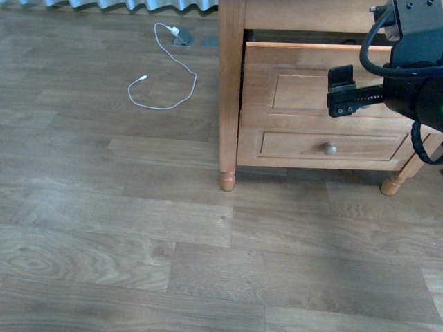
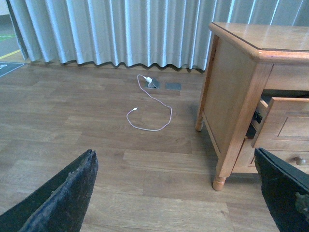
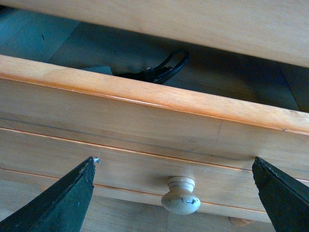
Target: Put charger into drawer
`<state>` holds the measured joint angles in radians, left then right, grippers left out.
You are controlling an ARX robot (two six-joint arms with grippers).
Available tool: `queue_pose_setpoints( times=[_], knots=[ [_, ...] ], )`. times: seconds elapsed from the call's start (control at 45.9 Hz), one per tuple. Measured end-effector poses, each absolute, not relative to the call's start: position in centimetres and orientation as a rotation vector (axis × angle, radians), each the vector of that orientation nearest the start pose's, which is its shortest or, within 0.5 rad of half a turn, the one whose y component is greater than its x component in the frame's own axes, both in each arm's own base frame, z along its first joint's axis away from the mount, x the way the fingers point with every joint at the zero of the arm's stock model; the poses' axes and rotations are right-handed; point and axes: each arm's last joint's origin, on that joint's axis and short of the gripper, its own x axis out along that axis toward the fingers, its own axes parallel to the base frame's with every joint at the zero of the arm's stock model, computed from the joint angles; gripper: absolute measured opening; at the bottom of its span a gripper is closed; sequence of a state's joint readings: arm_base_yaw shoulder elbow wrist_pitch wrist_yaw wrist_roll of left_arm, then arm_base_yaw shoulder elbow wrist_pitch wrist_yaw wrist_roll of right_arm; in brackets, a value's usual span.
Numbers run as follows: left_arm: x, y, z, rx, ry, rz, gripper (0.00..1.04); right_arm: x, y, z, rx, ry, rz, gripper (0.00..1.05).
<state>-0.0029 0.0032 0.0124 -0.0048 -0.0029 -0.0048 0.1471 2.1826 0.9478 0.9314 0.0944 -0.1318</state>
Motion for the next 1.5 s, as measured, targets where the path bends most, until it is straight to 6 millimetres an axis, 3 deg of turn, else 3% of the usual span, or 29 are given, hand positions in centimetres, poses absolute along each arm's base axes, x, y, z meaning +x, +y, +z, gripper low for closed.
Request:
queue_pose_setpoints(
  times=[0.218, 0.392, 0.61, 0.741, 0.828, 0.937, 1.046, 1.155, 1.503],
  knots=[
    [9.7, 0.0, 16.7, -0.005, -0.004, 0.0, 0.99, 43.4, 6.5, 7.8, -0.187, 0.238, 0.033, 0.96],
    [9.7, 0.0, 16.7, -0.005, -0.004, 0.0, 0.99, 44.7, 6.9, 6.6, -0.207, 0.238, -0.018, 0.96],
    [9.7, 0.0, 16.7, -0.005, -0.004, 0.0, 0.99, 45.1, 7.0, 6.0, -0.212, 0.242, -0.021, 0.96],
    [9.7, 0.0, 16.7, -0.005, -0.004, 0.0, 0.99, 44.3, 6.5, 6.9, -0.192, 0.229, -0.001, 0.96],
    [9.7, 0.0, 16.7, -0.005, -0.004, 0.0, 0.99, 42.8, 5.6, 8.6, -0.171, 0.211, 0.004, 0.96],
    [9.7, 0.0, 16.7, -0.005, -0.004, 0.0, 0.99, 39.1, 3.6, 12.3, -0.121, 0.168, 0.004, 0.96],
    [9.7, 0.0, 16.7, -0.005, -0.004, 0.0, 0.99, 36.0, 2.4, 14.1, -0.091, 0.16, -0.001, 0.96],
    [9.7, 0.0, 16.7, -0.005, -0.004, 0.0, 0.99, 30.3, 0.5, 16.2, -0.045, 0.174, -0.011, 0.96],
    [9.7, 0.0, 16.7, -0.005, -0.004, 0.0, 0.99, 18.7, -2.3, 19.5, 0.04, 0.165, -0.073, 0.96]
  ],
)
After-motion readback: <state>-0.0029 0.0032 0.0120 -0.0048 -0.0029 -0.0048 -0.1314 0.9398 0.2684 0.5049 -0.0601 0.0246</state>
